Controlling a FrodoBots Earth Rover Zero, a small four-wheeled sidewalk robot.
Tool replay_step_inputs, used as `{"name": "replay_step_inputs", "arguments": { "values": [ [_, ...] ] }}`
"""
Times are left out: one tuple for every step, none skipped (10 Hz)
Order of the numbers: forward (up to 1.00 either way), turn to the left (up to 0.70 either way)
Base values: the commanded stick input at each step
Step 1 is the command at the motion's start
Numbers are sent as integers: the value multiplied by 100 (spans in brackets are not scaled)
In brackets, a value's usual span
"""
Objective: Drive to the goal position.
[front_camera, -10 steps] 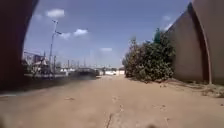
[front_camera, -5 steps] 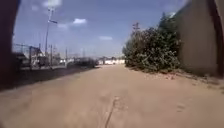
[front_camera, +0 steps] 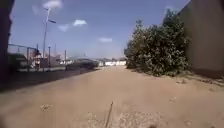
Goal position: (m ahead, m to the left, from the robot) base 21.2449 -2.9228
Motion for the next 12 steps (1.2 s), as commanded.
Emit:
{"name": "replay_step_inputs", "arguments": {
  "values": [
    [100,0],
    [100,0],
    [100,0],
    [100,0],
    [100,0],
    [100,0],
    [100,0],
    [100,0],
    [100,0],
    [100,0],
    [100,0],
    [100,0]
  ]
}}
